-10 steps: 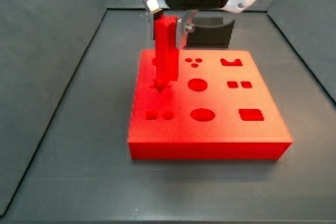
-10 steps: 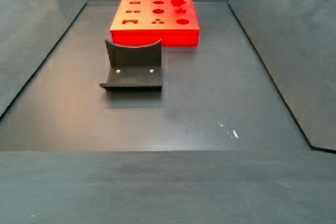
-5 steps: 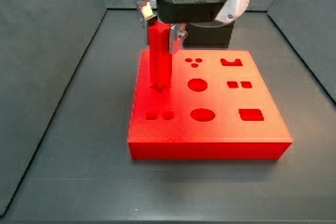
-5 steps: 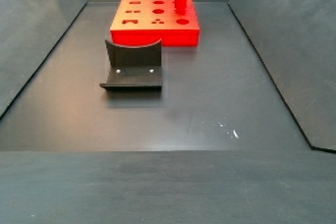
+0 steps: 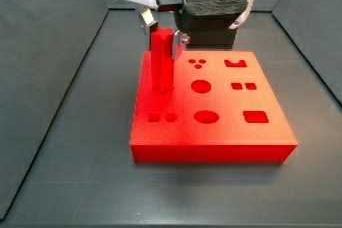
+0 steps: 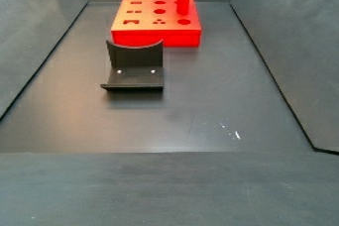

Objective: Insert the star object.

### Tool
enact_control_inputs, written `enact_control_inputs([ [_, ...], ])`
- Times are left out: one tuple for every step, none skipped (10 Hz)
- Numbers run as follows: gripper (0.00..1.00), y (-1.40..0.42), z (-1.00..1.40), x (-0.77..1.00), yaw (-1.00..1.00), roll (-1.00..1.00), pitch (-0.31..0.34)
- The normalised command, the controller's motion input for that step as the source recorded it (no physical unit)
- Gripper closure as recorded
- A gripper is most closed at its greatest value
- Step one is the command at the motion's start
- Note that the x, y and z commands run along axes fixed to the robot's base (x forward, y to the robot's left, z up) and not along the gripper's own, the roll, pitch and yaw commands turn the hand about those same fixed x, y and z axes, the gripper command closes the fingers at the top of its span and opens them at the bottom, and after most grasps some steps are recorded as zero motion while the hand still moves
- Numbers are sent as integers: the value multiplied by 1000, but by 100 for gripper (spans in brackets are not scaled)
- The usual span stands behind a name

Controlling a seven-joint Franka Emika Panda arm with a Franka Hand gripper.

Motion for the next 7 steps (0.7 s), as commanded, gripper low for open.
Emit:
enact_control_inputs([
  [100, -46, -109, 197, 0, -3, 0],
  [100, 0, -160, 60, 0, 0, 0],
  [100, 0, -157, 0, -11, 0, 0],
  [100, 0, -346, 0, -60, 36, 17],
  [100, 0, -586, 0, -117, 124, 79],
  [100, 0, -620, 63, -200, 147, 169],
  [100, -9, -637, 83, -234, 134, 131],
])
